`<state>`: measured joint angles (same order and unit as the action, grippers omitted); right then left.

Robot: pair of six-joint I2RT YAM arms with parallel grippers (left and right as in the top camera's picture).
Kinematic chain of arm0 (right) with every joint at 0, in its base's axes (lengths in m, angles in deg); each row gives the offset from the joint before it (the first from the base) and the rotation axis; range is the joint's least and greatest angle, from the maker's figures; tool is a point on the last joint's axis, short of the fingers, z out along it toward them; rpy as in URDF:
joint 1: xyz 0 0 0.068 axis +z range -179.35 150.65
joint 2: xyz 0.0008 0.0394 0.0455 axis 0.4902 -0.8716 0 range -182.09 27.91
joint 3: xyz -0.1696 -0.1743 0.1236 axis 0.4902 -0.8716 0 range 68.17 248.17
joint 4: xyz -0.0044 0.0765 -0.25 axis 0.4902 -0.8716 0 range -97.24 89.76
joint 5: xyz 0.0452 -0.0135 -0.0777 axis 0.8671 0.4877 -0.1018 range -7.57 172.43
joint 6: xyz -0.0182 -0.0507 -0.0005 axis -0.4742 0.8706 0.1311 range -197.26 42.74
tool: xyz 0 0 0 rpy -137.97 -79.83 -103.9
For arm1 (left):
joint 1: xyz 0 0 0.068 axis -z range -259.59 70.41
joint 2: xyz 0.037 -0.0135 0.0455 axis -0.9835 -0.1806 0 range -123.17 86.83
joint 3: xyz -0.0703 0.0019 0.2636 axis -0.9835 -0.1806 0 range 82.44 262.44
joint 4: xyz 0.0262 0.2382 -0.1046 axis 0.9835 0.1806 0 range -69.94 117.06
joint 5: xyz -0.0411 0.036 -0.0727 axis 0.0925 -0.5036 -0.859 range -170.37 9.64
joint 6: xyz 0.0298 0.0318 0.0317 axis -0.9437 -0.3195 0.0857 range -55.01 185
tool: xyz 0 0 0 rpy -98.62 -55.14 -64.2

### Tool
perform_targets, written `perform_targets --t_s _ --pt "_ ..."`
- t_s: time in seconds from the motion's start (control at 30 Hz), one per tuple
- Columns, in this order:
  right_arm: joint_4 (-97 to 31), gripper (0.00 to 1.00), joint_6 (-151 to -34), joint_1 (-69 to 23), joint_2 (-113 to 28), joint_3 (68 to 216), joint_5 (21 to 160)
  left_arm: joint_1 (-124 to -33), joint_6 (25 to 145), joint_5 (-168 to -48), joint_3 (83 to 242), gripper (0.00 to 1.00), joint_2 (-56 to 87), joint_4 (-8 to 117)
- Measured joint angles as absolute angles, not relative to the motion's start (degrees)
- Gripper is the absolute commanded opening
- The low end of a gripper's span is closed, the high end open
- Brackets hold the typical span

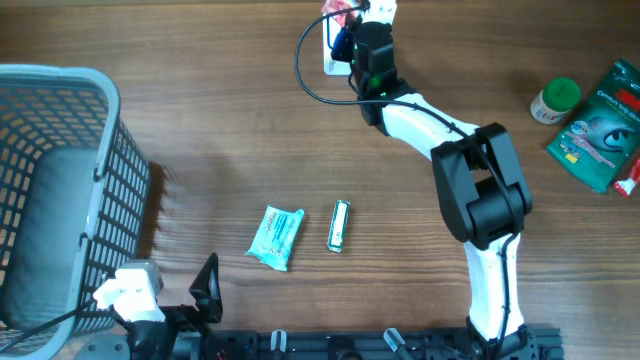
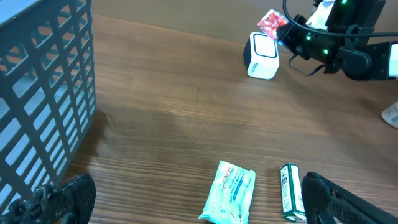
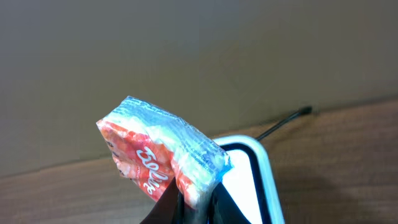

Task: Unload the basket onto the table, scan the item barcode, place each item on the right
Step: 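Lift the red packet and hold it at the scanner window, then carry the red packet to the right edge and release it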

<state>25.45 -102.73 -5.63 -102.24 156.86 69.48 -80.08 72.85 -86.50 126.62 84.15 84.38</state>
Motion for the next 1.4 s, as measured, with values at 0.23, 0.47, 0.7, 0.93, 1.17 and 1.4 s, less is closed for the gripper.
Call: perform_targets --t_s 0.23,0.47,0.7,0.93,1.17,1.4 --pt "21.08 0.04 -103.65 -5.74 -102.37 156.92 70.96 -80.08 72.85 -86.5 126.62 1.0 84.15 84.35" --pt "-1.87 0.04 -104.07 -8.71 -94.63 157.19 72.3 -80.08 72.85 -86.5 126.62 1.0 84.15 84.31" --pt "-39.1 0.05 -104.24 -19.33 -79.5 158.13 67.6 -80.08 72.85 -86.5 126.62 1.0 84.15 84.38" --pt "-49.26 0.04 -108.18 -31.31 -79.55 147.75 62.99 -80.08 72.85 -86.5 126.62 1.0 84.17 84.38" --pt "-43.9 0.1 -114.56 -48.47 -79.66 135.59 62.48 -80.08 72.85 -86.5 126.62 1.0 84.17 84.38" --pt "-45.32 1.0 -114.06 -59.99 -74.15 135.72 73.83 -80.08 72.85 -86.5 126.62 1.0 84.17 84.38"
